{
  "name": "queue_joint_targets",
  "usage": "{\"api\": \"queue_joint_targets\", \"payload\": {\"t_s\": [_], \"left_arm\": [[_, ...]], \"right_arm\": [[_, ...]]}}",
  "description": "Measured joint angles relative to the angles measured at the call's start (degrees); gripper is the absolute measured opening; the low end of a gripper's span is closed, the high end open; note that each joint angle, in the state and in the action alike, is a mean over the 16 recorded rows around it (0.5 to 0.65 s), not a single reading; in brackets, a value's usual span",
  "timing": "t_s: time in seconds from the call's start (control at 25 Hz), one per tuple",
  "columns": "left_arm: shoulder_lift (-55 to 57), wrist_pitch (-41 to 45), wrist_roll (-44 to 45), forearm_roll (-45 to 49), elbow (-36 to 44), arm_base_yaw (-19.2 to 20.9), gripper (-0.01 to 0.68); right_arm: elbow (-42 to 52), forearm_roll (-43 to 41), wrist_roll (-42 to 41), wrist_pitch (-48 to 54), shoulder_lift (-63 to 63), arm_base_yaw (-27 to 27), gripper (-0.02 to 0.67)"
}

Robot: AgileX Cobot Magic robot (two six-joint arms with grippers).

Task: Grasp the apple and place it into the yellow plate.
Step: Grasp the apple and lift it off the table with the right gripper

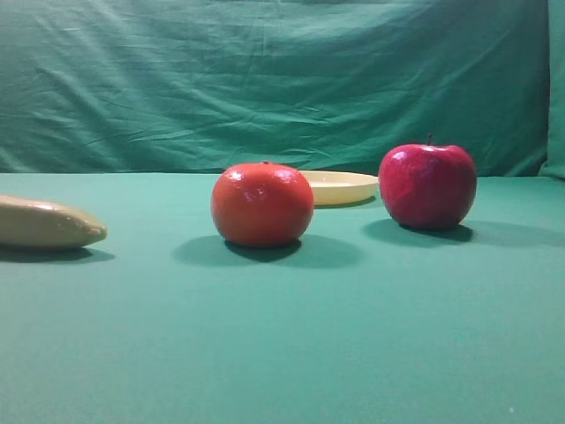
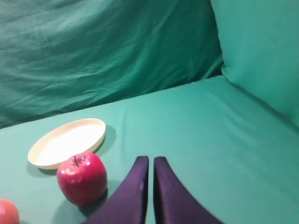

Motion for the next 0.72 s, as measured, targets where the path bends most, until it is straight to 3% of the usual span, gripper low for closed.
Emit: {"api": "queue_joint_targets", "payload": {"t_s": [0.28,0.72], "left_arm": [[0.00,0.00,0.00,0.00,0.00,0.00,0.157],[0.00,0.00,0.00,0.00,0.00,0.00,0.157]], "right_arm": [[-11.16,-0.22,-5.15,6.75,18.69,2.96,0.000],[-28.54,-0.79,-6.78,17.84,45.66,3.28,0.000]]}}
